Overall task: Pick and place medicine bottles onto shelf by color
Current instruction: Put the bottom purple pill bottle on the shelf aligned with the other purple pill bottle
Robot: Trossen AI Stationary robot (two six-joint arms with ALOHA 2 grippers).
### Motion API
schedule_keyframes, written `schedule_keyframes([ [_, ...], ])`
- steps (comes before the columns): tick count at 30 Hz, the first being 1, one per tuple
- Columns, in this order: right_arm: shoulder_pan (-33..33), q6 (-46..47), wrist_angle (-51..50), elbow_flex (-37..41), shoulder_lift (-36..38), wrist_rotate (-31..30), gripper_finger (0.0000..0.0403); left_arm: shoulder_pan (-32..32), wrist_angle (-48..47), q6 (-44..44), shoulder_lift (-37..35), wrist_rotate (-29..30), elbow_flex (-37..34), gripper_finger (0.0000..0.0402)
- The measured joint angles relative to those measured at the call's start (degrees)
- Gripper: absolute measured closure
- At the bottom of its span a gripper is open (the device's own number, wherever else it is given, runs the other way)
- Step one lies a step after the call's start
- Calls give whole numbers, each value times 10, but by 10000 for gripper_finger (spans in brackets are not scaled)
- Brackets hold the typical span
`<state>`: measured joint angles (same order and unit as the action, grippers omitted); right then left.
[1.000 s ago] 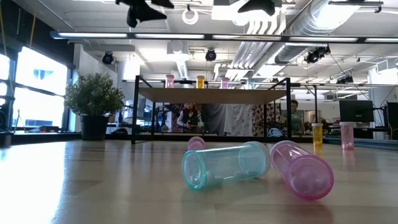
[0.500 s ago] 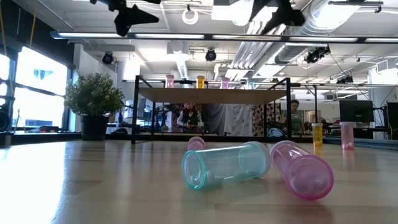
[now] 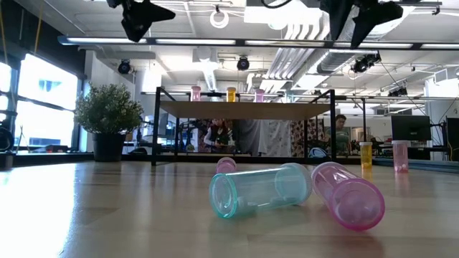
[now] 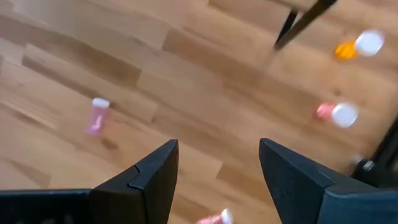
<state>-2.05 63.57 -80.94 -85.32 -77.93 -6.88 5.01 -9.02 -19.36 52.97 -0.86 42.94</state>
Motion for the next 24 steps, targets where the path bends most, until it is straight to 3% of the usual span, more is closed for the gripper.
schedule_keyframes([
  [16,194,323,8,0,-44,36,188,-90,-7,-2,-6,0,0,179],
  [24,258,411,120,0,-100,35,188,-111,-21,-16,-6,0,0,179],
])
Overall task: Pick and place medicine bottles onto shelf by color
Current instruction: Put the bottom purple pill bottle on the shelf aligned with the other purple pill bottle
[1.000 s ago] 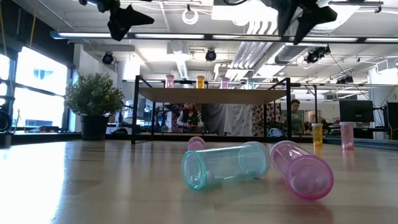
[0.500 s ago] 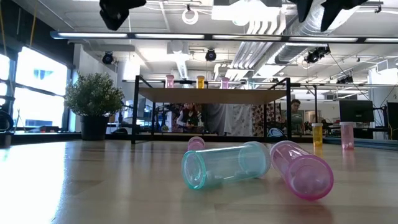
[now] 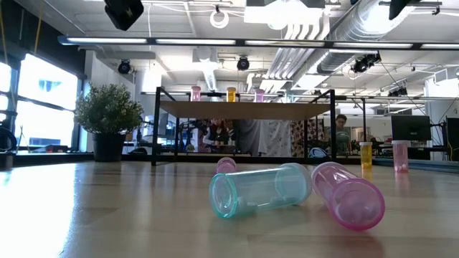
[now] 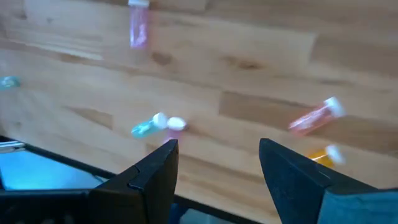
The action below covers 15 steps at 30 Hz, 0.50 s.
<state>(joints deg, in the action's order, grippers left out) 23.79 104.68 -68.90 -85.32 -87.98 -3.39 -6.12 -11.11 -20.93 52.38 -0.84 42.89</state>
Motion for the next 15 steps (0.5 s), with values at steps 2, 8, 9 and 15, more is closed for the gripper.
schedule_keyframes([
  [2,10,18,29,0,-19,-1,188,0,-11,-10,0,0,0,179],
  [8,37,57,107,0,-83,-4,188,0,-46,-23,0,2,0,179],
  [9,41,62,122,0,-93,-4,188,0,-52,-28,0,2,0,179],
  [15,66,91,210,0,-151,-7,188,0,-77,-31,0,10,0,179],
])
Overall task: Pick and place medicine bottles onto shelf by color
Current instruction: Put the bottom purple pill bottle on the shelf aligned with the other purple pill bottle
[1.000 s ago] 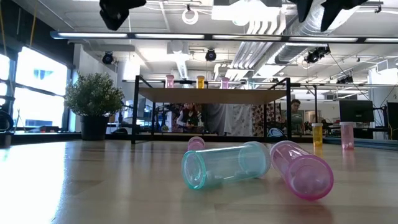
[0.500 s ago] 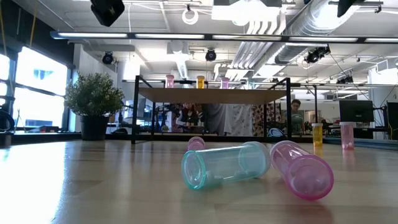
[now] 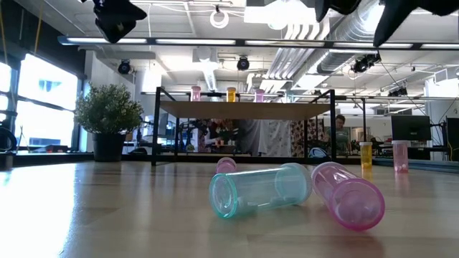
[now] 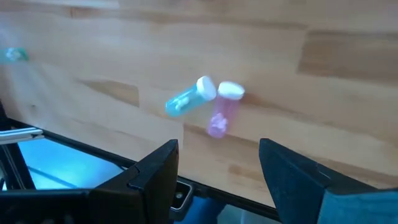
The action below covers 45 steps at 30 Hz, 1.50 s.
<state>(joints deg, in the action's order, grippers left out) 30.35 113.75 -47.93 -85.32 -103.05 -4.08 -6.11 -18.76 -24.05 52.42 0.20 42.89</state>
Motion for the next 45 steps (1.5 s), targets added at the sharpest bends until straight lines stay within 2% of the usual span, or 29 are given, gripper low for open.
schedule_keyframes([
  [8,29,56,57,0,-54,-3,188,0,-1,0,0,22,0,179],
  [17,48,88,129,0,-76,-22,188,0,-1,-18,2,39,0,179],
  [21,52,105,124,0,-76,-51,188,0,-1,-19,2,40,0,179],
  [45,30,113,62,0,-125,-67,188,0,-3,-21,2,52,0,179],
])
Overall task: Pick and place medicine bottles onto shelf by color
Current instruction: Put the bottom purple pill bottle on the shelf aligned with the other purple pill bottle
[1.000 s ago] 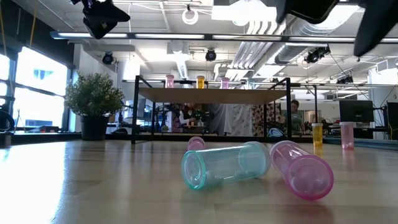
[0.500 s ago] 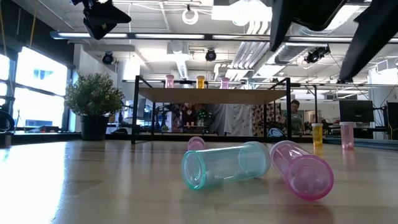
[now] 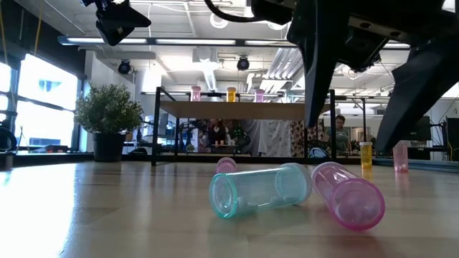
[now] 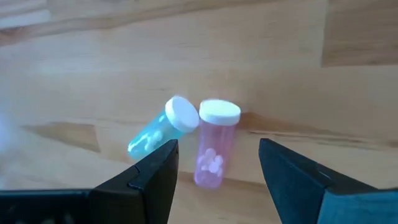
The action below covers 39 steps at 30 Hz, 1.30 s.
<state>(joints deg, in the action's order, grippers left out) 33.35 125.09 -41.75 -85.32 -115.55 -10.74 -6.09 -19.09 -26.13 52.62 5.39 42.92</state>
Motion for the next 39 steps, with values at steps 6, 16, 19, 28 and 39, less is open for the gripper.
schedule_keyframes([
  [6,4,9,24,0,0,7,188,0,0,3,0,0,0,179],
  [16,6,9,40,0,-13,21,188,0,0,12,0,10,0,179],
  [19,8,8,72,0,-31,28,188,0,-2,12,0,17,0,179],
  [28,10,9,54,0,-41,33,188,0,-4,12,0,18,0,179],
  [39,6,7,69,-3,-61,62,190,0,-6,12,0,18,0,179],
])
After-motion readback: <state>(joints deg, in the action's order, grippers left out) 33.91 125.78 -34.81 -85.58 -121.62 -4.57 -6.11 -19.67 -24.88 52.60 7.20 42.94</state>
